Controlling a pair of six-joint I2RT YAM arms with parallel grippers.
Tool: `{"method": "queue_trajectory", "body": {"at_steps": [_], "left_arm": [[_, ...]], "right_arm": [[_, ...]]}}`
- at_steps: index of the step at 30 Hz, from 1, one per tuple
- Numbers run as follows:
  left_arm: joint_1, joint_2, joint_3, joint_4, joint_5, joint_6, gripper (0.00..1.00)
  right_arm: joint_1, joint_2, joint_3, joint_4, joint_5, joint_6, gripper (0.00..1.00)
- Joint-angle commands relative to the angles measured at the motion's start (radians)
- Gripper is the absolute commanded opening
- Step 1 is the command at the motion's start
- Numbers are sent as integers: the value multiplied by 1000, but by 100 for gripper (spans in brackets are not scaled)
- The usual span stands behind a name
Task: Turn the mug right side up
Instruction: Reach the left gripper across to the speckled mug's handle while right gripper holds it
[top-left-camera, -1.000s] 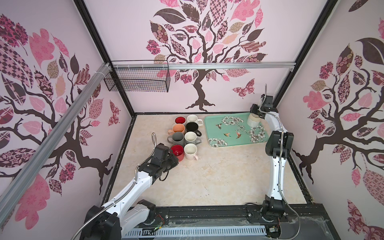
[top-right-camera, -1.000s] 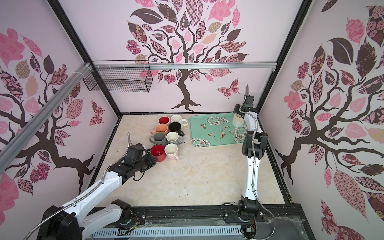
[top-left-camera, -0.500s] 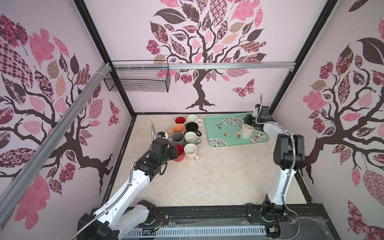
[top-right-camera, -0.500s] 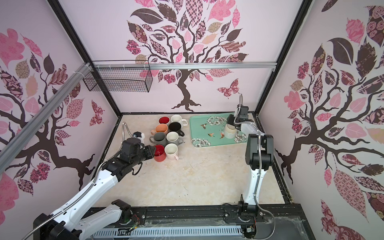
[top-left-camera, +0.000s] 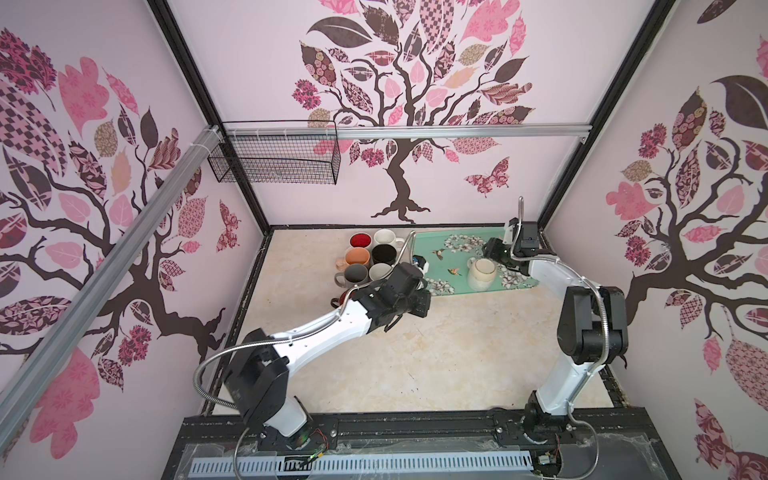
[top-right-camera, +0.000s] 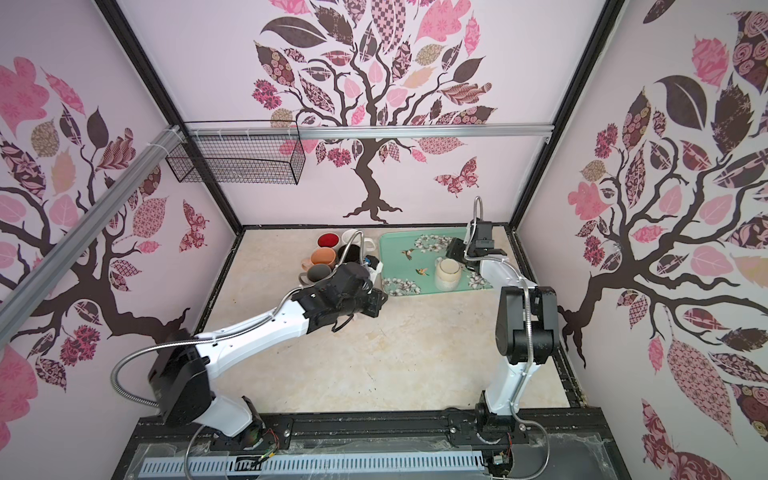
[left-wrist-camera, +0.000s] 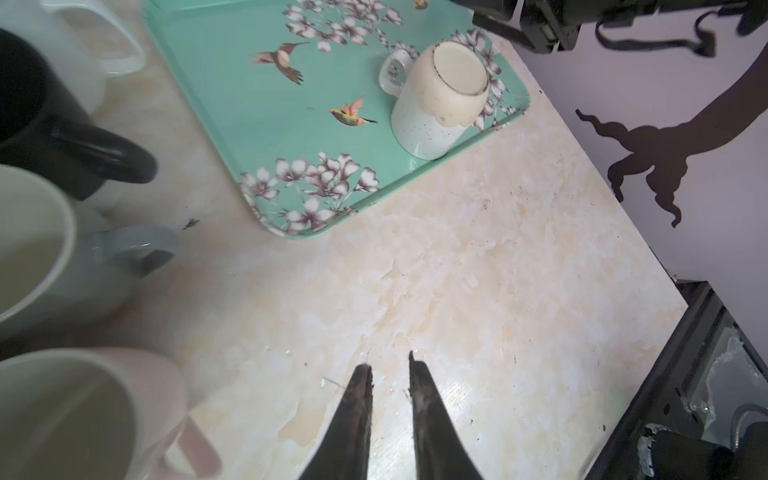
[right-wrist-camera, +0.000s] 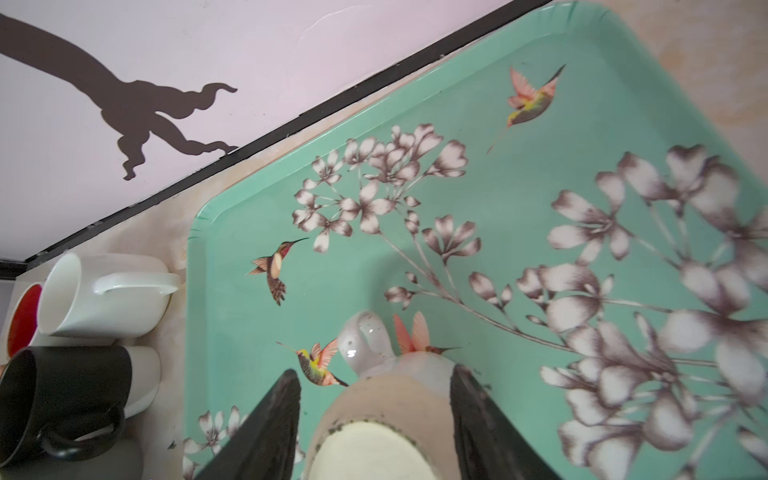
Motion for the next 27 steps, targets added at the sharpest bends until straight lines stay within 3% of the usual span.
{"method": "queue_trajectory", "body": {"at_steps": [1, 7, 12, 17, 19, 27], "left_arm": [[-32, 104, 115, 24, 69, 69, 21], [-37, 312, 331, -12, 106, 138, 21], [-25, 471, 532, -101, 131, 222, 21], [47, 566, 622, -77, 211, 235, 21], [81, 590, 647, -58, 279, 306, 21], [138, 580, 676, -84, 316, 595, 25]], "right_arm": [[-39, 14, 20, -68, -27, -15, 60], [-49, 61, 0, -37, -77, -34, 59], [-45, 155, 139, -98, -162, -37, 49], [-12, 227, 225, -180, -165, -62, 43], [4, 240, 226, -188, -191, -78, 43], [77, 375, 426, -373, -223, -148, 39]]}}
